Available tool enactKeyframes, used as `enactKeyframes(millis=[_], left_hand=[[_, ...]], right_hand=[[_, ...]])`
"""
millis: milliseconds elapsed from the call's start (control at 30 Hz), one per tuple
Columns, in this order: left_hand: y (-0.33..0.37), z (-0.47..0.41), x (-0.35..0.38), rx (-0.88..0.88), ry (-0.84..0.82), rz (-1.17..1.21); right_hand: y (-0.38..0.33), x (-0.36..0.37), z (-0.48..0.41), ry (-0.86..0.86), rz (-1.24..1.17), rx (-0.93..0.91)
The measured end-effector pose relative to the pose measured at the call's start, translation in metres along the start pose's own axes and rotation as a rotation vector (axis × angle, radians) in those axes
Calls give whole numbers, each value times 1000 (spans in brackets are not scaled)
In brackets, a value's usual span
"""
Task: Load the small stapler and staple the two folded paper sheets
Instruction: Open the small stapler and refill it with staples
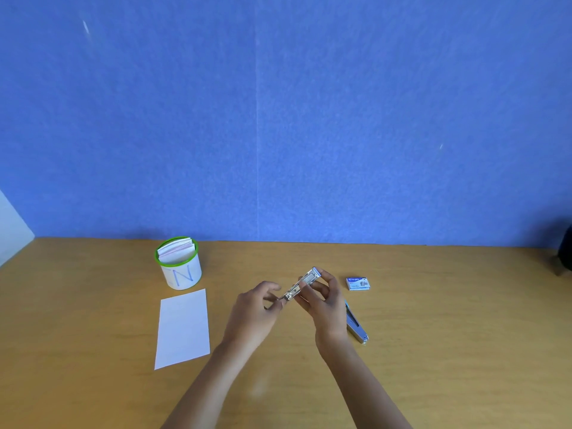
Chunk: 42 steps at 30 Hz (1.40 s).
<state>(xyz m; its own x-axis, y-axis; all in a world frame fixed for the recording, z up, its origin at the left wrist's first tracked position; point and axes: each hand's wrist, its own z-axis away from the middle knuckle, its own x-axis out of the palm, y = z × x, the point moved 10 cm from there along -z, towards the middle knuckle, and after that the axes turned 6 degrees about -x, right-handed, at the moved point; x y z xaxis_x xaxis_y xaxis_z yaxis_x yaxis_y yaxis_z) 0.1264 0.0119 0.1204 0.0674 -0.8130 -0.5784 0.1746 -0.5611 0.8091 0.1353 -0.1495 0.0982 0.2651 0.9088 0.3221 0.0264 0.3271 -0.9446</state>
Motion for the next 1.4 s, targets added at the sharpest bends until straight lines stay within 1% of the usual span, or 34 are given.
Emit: enactKeyframes(millis=[100, 233, 300, 367, 467, 567, 667, 767, 900, 1033, 1067, 1133, 1200, 1267, 1400], left_hand=[[-17, 1, 14, -227, -219, 398], [-19, 9, 20, -383, -383, 874], [-18, 12, 23, -438, -447, 1016], [-16, 17, 27, -476, -504, 1065], [-14, 17, 28, -472, -525, 1044], [-15, 15, 29, -429, -485, 965], [-19, 13, 30, -343, -416, 803], [-20, 12, 35, -305, -389, 759], [-15, 12, 38, -221, -363, 715], [-17, 7, 33, -206, -229, 725], [-19, 5, 31, -212, -198, 737], [-22, 3, 28, -201, -162, 717], [-25, 3, 28, -170, -140, 648], [-28, 4, 28, -158, -99, 629], [-26, 4, 22, -106, -7, 615]], right_hand=[[0, -10, 0, 44, 8, -49], [0, -19, -3, 68, -13, -59], [-4, -19, -4, 66, 17, -100], [-12, -19, -3, 62, 109, -164], [-22, -12, 1, 36, 246, -263], [-27, -7, 3, 15, 293, -308], [-27, -4, 3, -15, 318, -303], [-17, -2, 6, -49, 322, -227], [-3, 1, 6, -105, 250, -92], [3, 15, 14, -202, -9, 25], [4, 19, 15, -229, -36, 36], [6, 25, 18, -279, -14, 38], [8, 26, 17, -270, 10, 35], [8, 24, 15, -231, 8, 21], [7, 22, 14, -209, -134, 45]])
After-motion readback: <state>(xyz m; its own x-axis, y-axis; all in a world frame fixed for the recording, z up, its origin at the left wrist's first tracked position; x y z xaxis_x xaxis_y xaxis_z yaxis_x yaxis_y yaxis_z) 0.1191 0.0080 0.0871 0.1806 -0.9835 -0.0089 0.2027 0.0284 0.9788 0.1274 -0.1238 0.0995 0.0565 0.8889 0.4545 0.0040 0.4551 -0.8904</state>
